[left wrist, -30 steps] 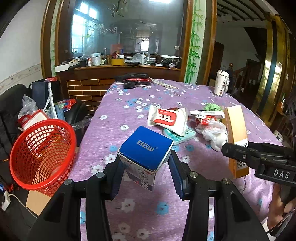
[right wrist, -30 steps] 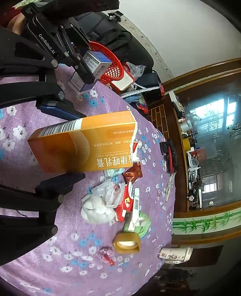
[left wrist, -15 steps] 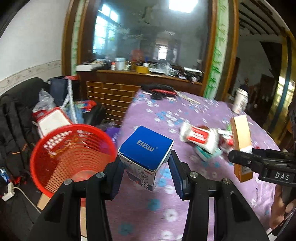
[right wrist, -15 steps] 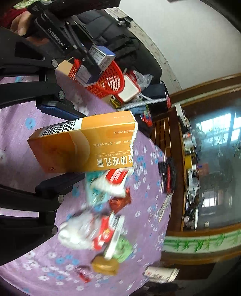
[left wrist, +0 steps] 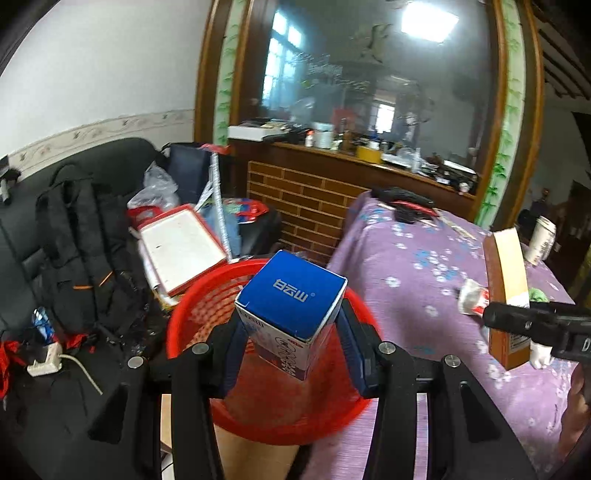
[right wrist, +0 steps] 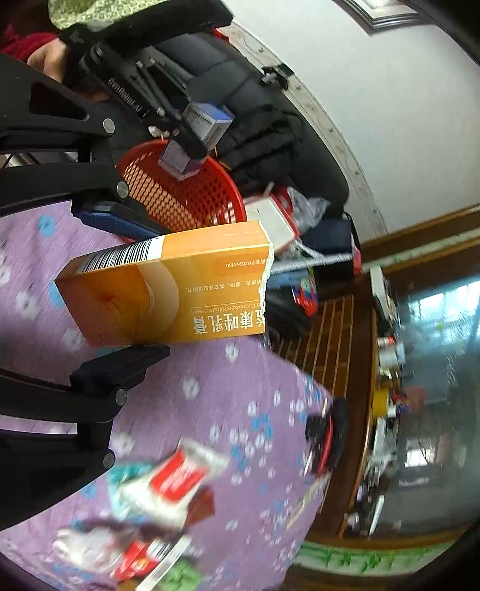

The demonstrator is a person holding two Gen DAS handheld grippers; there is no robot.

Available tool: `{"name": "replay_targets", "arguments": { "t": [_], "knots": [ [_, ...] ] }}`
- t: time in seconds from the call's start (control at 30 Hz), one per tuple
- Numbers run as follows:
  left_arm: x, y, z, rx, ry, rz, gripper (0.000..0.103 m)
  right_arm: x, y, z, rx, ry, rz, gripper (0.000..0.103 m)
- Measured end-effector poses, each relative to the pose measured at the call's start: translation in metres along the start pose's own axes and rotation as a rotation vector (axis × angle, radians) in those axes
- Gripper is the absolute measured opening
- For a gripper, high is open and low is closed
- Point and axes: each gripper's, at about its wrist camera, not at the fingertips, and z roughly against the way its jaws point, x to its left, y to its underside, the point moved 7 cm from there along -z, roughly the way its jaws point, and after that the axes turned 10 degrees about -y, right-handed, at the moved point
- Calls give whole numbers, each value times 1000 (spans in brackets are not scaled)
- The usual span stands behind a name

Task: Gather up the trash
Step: 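Carry both boxes over the red basket and open both tools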

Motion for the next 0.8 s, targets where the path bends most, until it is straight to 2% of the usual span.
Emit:
{"name": "replay_targets", "arguments": {
  "t": [0.5,0.57,0.63,0.8],
  "knots": [
    [27,12,-37,65,-35,17,46,37,-25,-93,87,-99,-5,61],
    [30,11,-37,64,-35,32,58,39,-27,-95,79,-114,-12,66],
    [34,10,-35,56,-42,49,75,37,-29,-90,54,-116,-17,74],
    [34,6,-22,33,-23,68,76,31,-22,-56,-3,-97,-11,74]
  ]
}}
